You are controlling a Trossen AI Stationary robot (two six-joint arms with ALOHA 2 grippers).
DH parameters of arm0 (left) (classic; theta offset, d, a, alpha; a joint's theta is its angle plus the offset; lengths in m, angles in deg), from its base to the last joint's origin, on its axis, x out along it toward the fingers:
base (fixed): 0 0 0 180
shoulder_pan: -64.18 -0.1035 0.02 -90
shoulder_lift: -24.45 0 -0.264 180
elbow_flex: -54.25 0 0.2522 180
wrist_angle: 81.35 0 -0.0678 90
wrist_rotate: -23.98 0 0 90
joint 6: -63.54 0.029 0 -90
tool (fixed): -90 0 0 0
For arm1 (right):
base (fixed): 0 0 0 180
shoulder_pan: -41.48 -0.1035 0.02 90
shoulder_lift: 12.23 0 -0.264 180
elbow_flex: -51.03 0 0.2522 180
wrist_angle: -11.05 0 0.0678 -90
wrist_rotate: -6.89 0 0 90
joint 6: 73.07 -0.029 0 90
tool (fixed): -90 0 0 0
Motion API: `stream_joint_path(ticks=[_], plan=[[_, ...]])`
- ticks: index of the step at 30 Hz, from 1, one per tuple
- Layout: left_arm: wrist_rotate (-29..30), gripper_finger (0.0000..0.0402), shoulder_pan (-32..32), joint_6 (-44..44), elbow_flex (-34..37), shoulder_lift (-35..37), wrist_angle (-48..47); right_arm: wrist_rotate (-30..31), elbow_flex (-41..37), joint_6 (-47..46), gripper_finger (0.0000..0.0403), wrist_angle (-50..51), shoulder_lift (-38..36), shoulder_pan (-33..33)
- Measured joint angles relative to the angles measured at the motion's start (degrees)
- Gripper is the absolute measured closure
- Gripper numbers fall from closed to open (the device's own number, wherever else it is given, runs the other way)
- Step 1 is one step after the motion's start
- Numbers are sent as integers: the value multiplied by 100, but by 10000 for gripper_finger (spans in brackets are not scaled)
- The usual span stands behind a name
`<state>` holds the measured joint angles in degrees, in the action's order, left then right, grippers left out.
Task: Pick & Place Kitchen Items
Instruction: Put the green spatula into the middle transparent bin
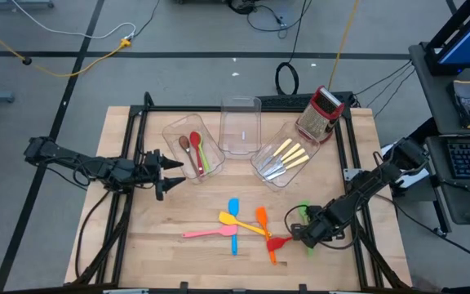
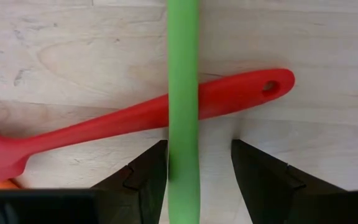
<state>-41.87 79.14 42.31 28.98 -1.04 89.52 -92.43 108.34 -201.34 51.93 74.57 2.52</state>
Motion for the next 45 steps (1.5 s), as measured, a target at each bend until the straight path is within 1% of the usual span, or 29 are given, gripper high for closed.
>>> stream_joint_path(ticks=[4,7,19,22,29,33,45], plan=[[-1,96,2,0,0,1,-1,-39,0,-2,234,-35,3,-11],[1,96,0,2,0,1,-1,-89,-2,-3,246,-43,7,-10],[0,96,0,2,-2,0,-1,-144,-11,-4,343,7,7,-15],[-1,96,0,2,-2,1,-1,-144,-11,4,361,4,7,-15],[1,96,0,0,-2,1,-1,-91,-22,1,359,-50,-113,-17],[1,96,1,37,-2,1,-3,-15,-22,15,359,-16,-318,-11],[-2,96,0,31,-2,0,-5,-118,-13,59,359,57,-971,-15]])
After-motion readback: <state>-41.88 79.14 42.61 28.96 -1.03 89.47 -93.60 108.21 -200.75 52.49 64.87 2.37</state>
